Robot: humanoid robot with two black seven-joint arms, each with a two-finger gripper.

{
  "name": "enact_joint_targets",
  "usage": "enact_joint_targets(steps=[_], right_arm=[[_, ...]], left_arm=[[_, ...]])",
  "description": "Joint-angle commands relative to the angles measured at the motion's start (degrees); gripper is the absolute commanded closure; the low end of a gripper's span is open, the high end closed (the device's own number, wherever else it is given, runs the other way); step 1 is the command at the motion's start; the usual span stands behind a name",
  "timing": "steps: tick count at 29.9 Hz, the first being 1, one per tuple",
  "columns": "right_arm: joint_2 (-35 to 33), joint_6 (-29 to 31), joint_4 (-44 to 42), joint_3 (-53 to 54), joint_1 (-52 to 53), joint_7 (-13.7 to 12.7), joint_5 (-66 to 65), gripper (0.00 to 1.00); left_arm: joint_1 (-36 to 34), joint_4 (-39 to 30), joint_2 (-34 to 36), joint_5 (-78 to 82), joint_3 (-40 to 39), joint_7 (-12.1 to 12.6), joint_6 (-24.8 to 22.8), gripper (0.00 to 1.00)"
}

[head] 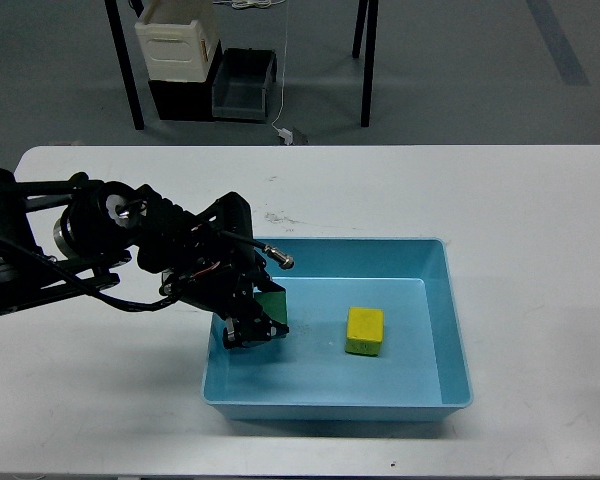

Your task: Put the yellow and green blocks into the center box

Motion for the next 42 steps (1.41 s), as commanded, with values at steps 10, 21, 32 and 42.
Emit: enact_joint_targets(steps=[10, 21, 32, 42], right_arm=[[0.0, 0.1, 0.2, -0.2, 0.1, 0.0, 0.0, 0.01], [0.0, 0.3, 0.9, -4.5, 2.4, 0.4, 0.1, 0.0], [-0.8, 1.1, -1.3, -8.7, 16.3, -9.2, 22.5, 0.0], [3.0, 1.3, -1.4, -7.8, 19.1, -23.6, 53.6, 0.0]], left_arm=[[1.5, 3.0, -1.0, -3.0, -0.9, 0.0, -0.2, 0.16], [4.1, 2.6, 5.1, -44.2, -13.0, 0.0, 0.3, 0.01], [15.3, 5.0, 7.6, -86.6, -28.3, 0.0, 0.4, 0.0], [28.0, 6.1, 9.0, -127.4, -33.0, 0.0, 0.0, 0.0]])
